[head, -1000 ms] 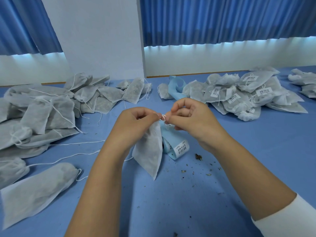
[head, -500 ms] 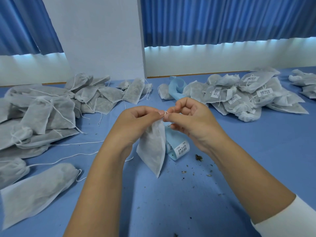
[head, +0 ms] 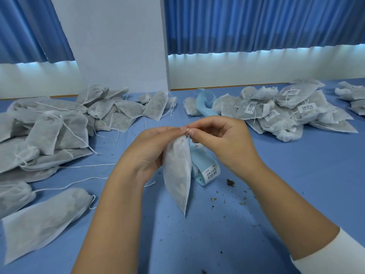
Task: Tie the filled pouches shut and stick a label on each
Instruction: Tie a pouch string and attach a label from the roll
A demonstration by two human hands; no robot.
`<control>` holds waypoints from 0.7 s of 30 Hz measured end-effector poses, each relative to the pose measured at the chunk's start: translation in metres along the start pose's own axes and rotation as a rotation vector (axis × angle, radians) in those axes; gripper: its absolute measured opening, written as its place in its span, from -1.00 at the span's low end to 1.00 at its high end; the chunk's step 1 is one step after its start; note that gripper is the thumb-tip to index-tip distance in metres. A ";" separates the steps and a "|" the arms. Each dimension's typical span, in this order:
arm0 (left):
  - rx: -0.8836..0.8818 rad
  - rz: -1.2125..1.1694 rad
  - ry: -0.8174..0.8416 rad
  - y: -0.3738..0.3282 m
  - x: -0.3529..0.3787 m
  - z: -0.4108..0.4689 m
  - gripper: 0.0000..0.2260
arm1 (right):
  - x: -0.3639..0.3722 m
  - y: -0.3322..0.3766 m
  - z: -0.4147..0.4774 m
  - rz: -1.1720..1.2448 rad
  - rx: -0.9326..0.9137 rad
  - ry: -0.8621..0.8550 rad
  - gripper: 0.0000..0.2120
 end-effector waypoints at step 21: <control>-0.075 0.188 -0.036 0.003 0.005 -0.002 -0.79 | 0.006 -0.013 0.004 0.100 0.231 -0.060 -0.87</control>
Point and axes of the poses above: each hand's wrist, its own z-axis towards the middle knuckle, its own x-axis out of the palm, y = z × x, the point moved 4 cm from there along z, towards the middle knuckle, and after that the axes turned 2 degrees about x, right-handed, at the moved point
